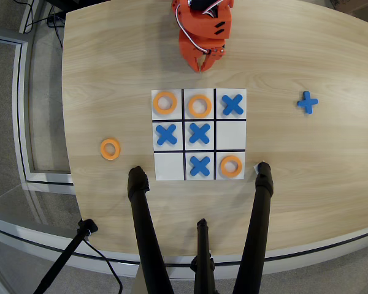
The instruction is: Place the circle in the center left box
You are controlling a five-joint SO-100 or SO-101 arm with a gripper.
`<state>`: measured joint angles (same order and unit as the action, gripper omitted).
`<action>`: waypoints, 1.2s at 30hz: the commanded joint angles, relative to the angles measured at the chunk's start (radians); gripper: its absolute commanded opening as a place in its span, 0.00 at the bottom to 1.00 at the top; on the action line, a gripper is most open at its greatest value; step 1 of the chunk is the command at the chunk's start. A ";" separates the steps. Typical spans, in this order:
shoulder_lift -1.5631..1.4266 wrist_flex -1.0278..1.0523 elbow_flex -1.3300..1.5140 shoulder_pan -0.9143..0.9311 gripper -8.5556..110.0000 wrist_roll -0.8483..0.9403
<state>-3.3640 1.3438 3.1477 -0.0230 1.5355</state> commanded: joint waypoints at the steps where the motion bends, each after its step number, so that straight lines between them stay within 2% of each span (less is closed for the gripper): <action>1: 0.118 -0.086 -0.026 -0.052 0.10 0.006; 11: 0.152 -0.126 -0.037 -0.054 0.12 0.006; 19: 0.287 -0.186 -0.206 0.002 0.14 0.006; 26: 0.560 -0.255 -0.466 0.084 0.17 0.009; 36: 1.063 -0.482 -0.830 0.247 0.18 0.012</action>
<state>-2.4145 0.9204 2.4283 0.1825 1.5432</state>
